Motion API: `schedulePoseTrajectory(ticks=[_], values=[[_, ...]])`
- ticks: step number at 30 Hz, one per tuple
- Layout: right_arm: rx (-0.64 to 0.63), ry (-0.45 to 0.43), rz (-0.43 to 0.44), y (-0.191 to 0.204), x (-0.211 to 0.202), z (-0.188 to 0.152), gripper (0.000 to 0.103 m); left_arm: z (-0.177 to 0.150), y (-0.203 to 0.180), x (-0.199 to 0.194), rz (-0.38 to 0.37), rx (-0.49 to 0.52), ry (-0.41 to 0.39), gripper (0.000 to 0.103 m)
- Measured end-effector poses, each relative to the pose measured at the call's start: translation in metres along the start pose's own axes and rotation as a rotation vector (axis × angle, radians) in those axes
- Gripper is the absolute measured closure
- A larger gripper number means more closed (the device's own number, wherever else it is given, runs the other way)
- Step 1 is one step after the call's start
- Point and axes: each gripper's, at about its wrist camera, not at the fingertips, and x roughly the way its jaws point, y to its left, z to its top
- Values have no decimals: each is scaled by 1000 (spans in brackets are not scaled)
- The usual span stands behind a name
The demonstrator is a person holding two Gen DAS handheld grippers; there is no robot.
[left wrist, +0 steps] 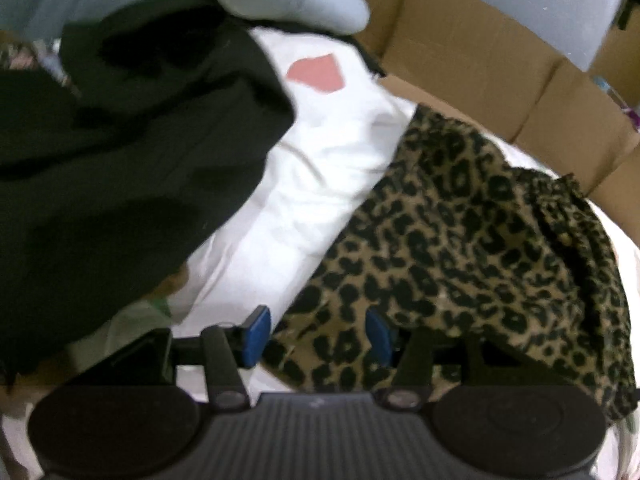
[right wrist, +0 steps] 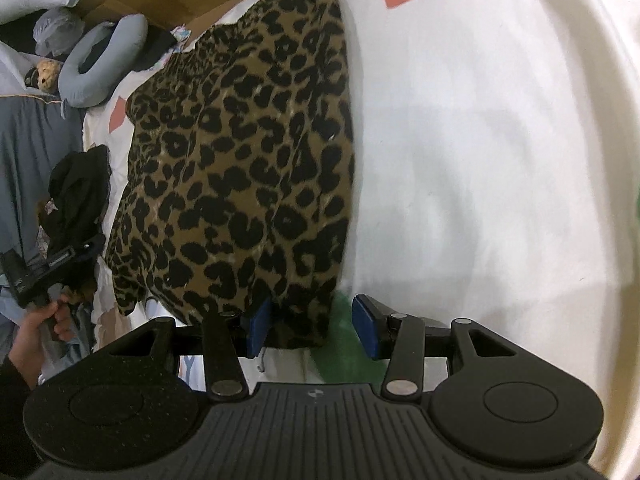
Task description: Fold clothes
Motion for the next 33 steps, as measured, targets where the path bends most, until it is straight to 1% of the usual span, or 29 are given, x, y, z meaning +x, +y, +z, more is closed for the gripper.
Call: schedulePoseTrajectory(ticks=[3,6,7,8,9,10,11,13,14,18,22,26,27,29,33], values=[[-13,3,18,3,6,-2,51,-7,6,6,3,-24,4,48],[8,-3,43,2,12,-1,52,-12,9,8,0,-40,3,48],[20,-8,53,1,13,0,52,-12,10,8,-5,-46,1,49],[38,-14,65,-1,14,2,52,-12,10,9,-11,-50,0,52],[55,-20,76,-4,14,3,62,-11,9,10,-2,-43,5,55],[72,-24,82,-6,13,3,78,-10,8,11,10,-35,10,65],[85,-27,87,-8,12,4,88,-10,6,13,21,-27,15,80],[81,-33,83,-7,4,5,96,-7,5,14,30,-18,26,91],[78,-36,81,-7,0,5,96,-7,5,14,33,-14,26,93],[69,-47,72,-6,-16,6,98,-6,2,10,50,-2,12,95],[71,-69,34,-6,-38,9,98,-4,1,4,85,-6,-27,95],[69,-101,-4,-12,-59,13,99,1,0,-2,104,6,-56,96],[68,-110,-16,-14,-63,14,101,2,0,-3,106,2,-61,96],[68,-129,-41,-18,-72,16,101,5,1,-4,116,-5,-70,97],[77,-179,-88,-30,-86,24,101,3,-2,-3,135,-13,-58,97]])
